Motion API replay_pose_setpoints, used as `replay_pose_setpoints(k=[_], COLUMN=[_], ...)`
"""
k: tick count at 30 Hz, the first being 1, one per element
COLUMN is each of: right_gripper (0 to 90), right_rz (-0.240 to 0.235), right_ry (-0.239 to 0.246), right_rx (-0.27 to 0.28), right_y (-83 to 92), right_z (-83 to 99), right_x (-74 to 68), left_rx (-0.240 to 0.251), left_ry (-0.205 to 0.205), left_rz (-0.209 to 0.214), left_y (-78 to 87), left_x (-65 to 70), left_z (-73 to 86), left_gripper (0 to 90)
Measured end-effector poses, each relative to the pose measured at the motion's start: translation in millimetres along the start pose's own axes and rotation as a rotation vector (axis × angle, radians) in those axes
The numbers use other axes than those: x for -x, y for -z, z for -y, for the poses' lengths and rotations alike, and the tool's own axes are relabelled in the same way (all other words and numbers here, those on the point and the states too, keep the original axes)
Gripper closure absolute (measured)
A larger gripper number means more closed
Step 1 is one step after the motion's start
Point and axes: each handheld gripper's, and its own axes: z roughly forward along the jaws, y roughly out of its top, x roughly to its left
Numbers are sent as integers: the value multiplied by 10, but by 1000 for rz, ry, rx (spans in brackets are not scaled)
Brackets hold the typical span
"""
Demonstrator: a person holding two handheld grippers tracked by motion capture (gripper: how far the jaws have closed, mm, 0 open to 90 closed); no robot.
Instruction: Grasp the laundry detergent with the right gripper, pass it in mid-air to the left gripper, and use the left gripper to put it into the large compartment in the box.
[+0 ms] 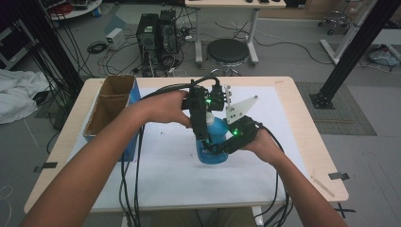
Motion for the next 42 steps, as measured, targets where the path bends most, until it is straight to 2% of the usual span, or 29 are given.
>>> replay_pose_setpoints(k=[12,19,20,28,30,37,38,42], right_gripper=[447,447,447,447,447,447,446,447], right_rz=[3,4,5,11,10,11,11,11], right_ry=[-2,-7,-8,-3,-5,-7,-5,-3], right_rx=[-5,-7,-8,-8,-7,-7,-9,-11], right_y=[0,-4,-3,-11,-15,-15,-18,-24], right_z=[0,-3,-3,-5,-6,-6,-7,-8], right_x=[-4,-8,-7,-5,-7,-8,-10,-13], left_rx=[-13,-21,-19,-25,-23,-28,-25,-28], left_ry=[-16,-20,-25,-22,-32,-32,-38,-37], left_rz=[6,3,8,8,14,11,14,8], left_y=[-44,-53,-51,-74,-76,-87,-83,-89], left_x=[-6,-10,-9,-5,-1,0,-1,1], left_z=[14,11,10,-9,-10,-14,-15,-17], left_gripper=[140,142,188,189,237,243,279,286])
